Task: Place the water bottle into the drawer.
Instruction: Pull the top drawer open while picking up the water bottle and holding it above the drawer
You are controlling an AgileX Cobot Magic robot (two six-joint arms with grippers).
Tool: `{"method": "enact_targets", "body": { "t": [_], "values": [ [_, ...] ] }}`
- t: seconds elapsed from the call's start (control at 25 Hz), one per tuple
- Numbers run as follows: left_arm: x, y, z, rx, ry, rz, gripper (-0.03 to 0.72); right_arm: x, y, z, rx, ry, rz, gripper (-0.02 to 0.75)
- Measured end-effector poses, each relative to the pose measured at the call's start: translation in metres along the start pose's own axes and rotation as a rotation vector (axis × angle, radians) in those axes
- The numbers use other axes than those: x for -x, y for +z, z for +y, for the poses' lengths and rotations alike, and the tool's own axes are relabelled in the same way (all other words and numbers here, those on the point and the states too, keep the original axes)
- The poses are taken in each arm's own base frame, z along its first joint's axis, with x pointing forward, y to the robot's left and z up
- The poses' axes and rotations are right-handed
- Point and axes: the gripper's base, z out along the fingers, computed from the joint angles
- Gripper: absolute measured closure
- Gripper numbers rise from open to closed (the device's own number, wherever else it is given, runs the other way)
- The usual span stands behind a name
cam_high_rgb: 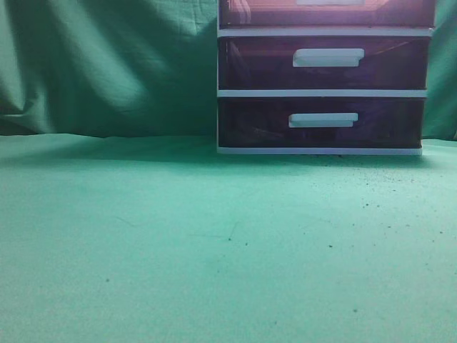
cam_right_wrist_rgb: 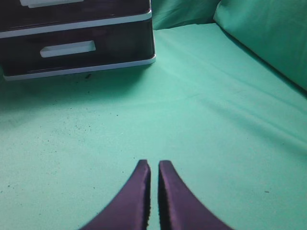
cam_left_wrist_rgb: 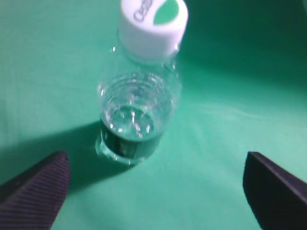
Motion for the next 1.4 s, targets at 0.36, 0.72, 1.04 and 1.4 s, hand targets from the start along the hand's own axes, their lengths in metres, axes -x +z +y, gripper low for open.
{"method": "enact_targets", "body": {
  "t": [0.36, 0.72, 1.04, 1.4],
  "values": [
    [0.023, 0.064, 0.001, 0.036, -0.001, 0.036, 0.045, 0.0, 0.0, 0.0, 0.0, 0.0, 0.0, 0.69],
    [0.027, 0.087, 0.001, 0.039, 0.168, 0.061, 0.354, 0.0, 0.0, 0.0, 0.0, 0.0, 0.0, 0.69],
    [0.036, 0.068, -0.002, 0.031, 0.18, 0.049, 0.39, 0.0, 0.0, 0.0, 0.0, 0.0, 0.0, 0.69],
    [0.073, -0.024, -0.069, -0.183, 0.318, -0.003, 0.39, 0.0, 0.0, 0.0, 0.0, 0.0, 0.0, 0.69]
  ]
}}
